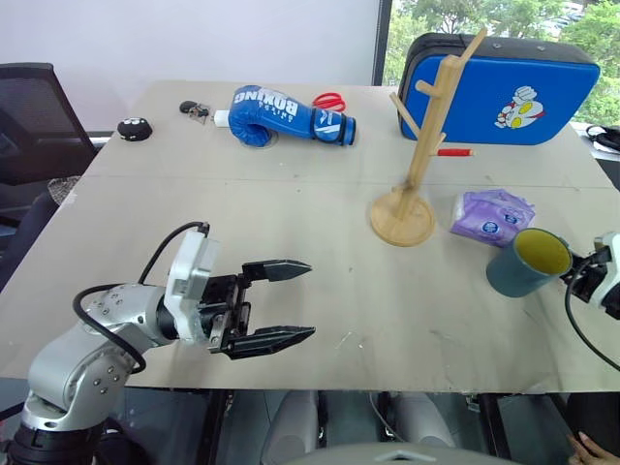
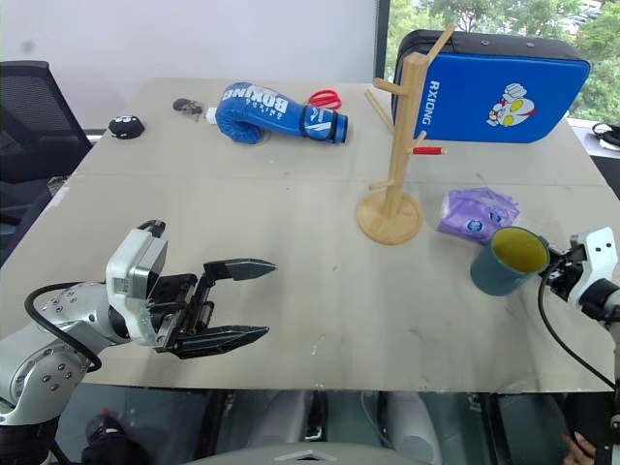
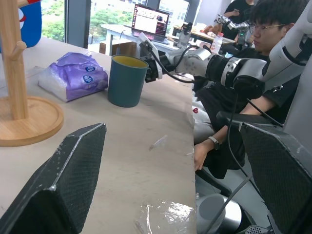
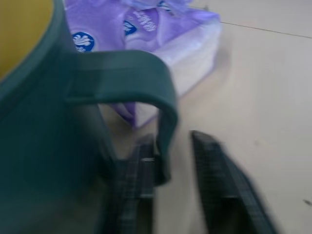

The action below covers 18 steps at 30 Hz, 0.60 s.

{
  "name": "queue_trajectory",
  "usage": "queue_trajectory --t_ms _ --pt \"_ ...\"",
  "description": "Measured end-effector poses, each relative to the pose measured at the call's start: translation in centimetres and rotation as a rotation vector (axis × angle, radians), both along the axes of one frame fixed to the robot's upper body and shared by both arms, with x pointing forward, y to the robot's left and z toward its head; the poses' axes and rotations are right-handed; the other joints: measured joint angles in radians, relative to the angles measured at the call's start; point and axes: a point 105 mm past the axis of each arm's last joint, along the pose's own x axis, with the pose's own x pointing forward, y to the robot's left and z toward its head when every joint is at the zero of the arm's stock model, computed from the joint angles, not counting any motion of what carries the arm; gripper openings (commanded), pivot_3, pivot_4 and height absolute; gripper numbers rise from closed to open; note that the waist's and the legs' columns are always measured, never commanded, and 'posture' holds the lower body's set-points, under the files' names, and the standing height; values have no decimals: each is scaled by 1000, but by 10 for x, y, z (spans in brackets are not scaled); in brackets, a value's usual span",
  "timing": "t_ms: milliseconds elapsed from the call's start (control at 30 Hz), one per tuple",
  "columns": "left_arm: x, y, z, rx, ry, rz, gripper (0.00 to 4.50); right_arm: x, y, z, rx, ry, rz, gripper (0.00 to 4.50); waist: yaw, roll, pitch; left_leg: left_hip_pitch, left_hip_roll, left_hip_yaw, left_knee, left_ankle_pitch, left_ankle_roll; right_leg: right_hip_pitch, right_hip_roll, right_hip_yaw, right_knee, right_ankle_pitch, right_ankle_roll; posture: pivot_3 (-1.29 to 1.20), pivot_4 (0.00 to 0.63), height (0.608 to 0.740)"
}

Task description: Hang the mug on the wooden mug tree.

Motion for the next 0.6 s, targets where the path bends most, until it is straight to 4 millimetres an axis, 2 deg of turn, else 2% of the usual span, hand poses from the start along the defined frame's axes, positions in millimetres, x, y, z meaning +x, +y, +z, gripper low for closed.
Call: queue_trajectory --t_ms 200,367,500,600 --pt "2 0 0 0 2 15 4500 0 3 1 15 -8 19 55 3 0 0 0 0 0 0 0 0 0 0 0 0 0 0 0 150 740" --pt "3 0 0 -10 1 24 4500 -10 7 7 11 -29 30 55 3 1 0 0 0 0 0 0 0 0 0 0 0 0 0 0 150 740" --pt "5 -2 2 -21 -9 30 4500 -16 13 24 -3 -75 38 55 3 1 0 0 0 0 0 0 0 0 0 0 0 0 0 0 150 740" --pt "7 -2 5 -29 -22 35 4500 -21 33 49 -43 -117 108 55 -1 2 1 0 0 0 0 0 0 0 0 0 0 0 0 0 150 740"
